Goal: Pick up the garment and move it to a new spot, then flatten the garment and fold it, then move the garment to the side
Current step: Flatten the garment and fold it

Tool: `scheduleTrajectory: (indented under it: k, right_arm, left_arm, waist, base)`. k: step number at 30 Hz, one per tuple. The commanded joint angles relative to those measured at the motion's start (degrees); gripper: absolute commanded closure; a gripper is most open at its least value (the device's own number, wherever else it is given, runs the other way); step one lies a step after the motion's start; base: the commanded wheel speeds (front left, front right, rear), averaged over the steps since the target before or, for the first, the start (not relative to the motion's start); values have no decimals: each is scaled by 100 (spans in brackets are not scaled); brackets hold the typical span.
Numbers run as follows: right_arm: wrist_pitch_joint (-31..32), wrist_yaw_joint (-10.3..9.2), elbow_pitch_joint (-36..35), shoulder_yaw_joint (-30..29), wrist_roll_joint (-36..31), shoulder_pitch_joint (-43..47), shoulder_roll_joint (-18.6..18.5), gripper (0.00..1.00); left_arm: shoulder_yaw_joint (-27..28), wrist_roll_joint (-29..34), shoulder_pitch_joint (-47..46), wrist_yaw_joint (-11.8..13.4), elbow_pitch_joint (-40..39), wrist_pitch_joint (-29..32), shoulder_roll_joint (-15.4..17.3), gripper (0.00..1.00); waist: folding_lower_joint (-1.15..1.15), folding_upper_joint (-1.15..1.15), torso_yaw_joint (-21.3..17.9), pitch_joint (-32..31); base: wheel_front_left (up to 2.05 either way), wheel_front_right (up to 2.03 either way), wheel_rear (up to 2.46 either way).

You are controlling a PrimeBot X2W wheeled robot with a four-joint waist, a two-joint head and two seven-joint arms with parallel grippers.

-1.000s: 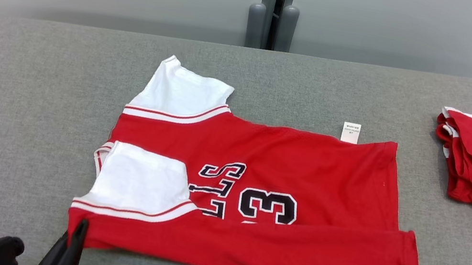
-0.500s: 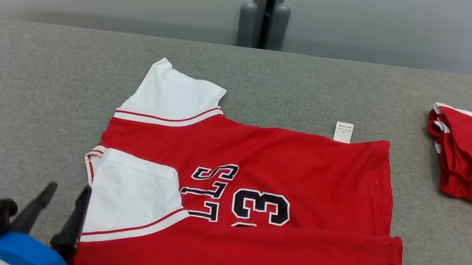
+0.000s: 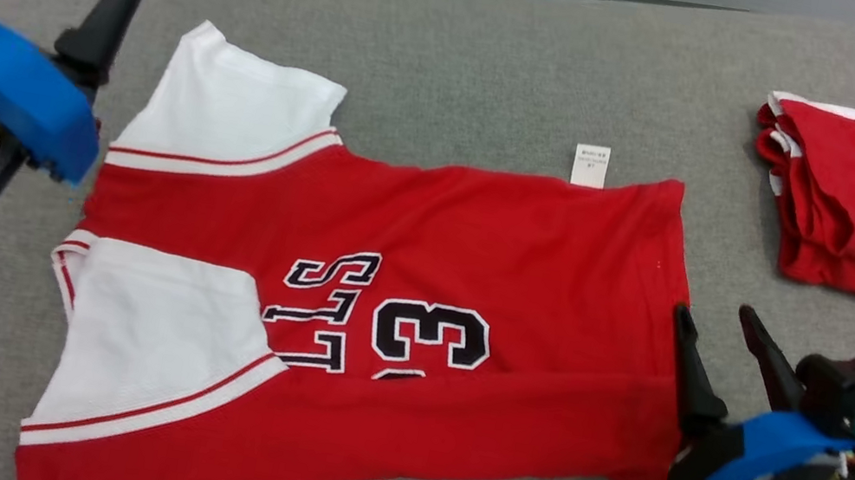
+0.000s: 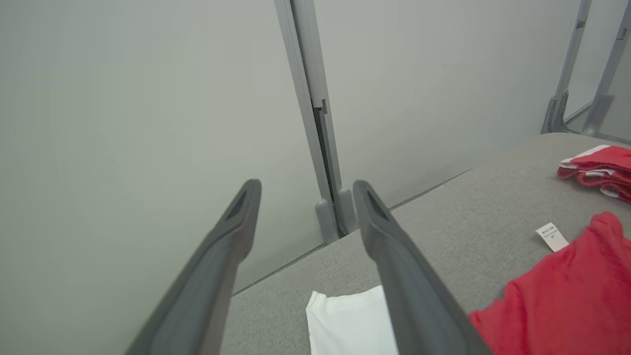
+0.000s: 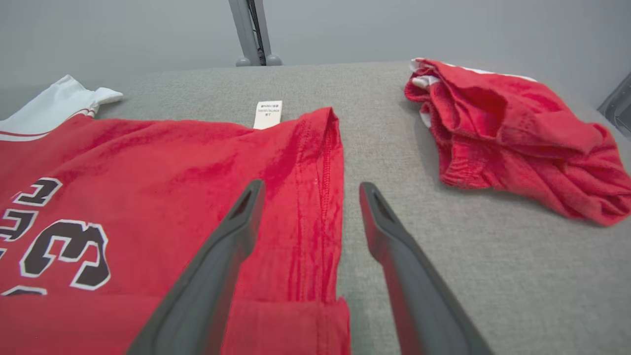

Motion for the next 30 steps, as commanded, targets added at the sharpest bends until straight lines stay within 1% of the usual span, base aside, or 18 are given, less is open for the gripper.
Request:
scheduleTrajectory:
  k: [1, 3, 4, 5, 6, 9, 12, 18, 23, 24, 25, 26, 30]
  right_arm:
    - [-80, 0, 88, 157, -49, -296, -7, 0]
    - [-130, 0, 185, 343, -78, -507, -11, 0]
    - [-149, 0, 222, 423, -49, -602, -14, 0]
    - [-209, 0, 288, 595, -11, -788, -7, 0]
    - [-245, 0, 315, 661, 23, -865, -7, 0]
    - [-336, 0, 397, 860, 92, -1051, -9, 0]
    - [-434, 0, 459, 1042, 176, -1194, -10, 0]
    - [-623, 0, 540, 1276, 327, -1367, -9, 0]
    - [-738, 0, 636, 1420, 428, -1451, -9, 0]
    - [-753, 0, 646, 1433, 444, -1469, -9, 0]
    - [-771, 0, 659, 1435, 455, -1492, -9, 0]
    - [-784, 0, 670, 1426, 464, -1515, -9, 0]
    - [-766, 0, 728, 1331, 343, -1620, -8, 0]
  left_arm:
    - [-137, -16, -411, -109, 295, 208, 38, 0]
    - [-244, -160, -769, -192, 701, 494, 11, 0]
    - [-307, -183, -932, -221, 872, 636, 64, 0]
    - [-449, -230, -1189, -267, 1262, 877, 133, 0]
    - [-510, -274, -1276, -287, 1460, 1004, 154, 0]
    - [-633, -305, -1551, -303, 1991, 1243, 288, 0]
    - [-624, -370, -1729, -315, 2483, 1371, 355, 0]
    - [-715, -402, -1956, -332, 3048, 1623, 525, 0]
    - [-762, -483, -1979, -335, 3305, 1766, 535, 0]
    - [-809, -475, -1974, -337, 3333, 1785, 538, 36]
    - [-850, -493, -1964, -339, 3356, 1824, 525, 80]
    - [-874, -547, -1965, -342, 3370, 1843, 492, 100]
    - [-895, -632, -2081, -346, 3311, 1686, 390, 100]
  waist:
    - [-1, 0, -92, 161]
    - [-1, 0, -225, 335]
    - [-1, 0, -290, 428]
    - [-1, 0, -402, 610]
    - [-1, 0, -459, 699]
    - [-1, 0, -638, 957]
    - [-1, 0, -815, 1179]
    - [-1, 0, -1066, 1495]
    - [-1, 0, -1201, 1589]
    - [-1, 0, -1215, 1596]
    - [-1, 0, -1224, 1601]
    - [-1, 0, -1226, 1604]
    - [-1, 0, -1166, 1581]
  base:
    - [0, 0, 0]
    - [0, 0, 0]
    - [0, 0, 0]
    - [0, 0, 0]
    - [0, 0, 0]
    - [0, 0, 0]
    - [0, 0, 0]
    - [0, 0, 0]
    - [0, 0, 0]
    - [0, 0, 0]
    - [0, 0, 0]
    - [0, 0, 0]
    - [0, 0, 0]
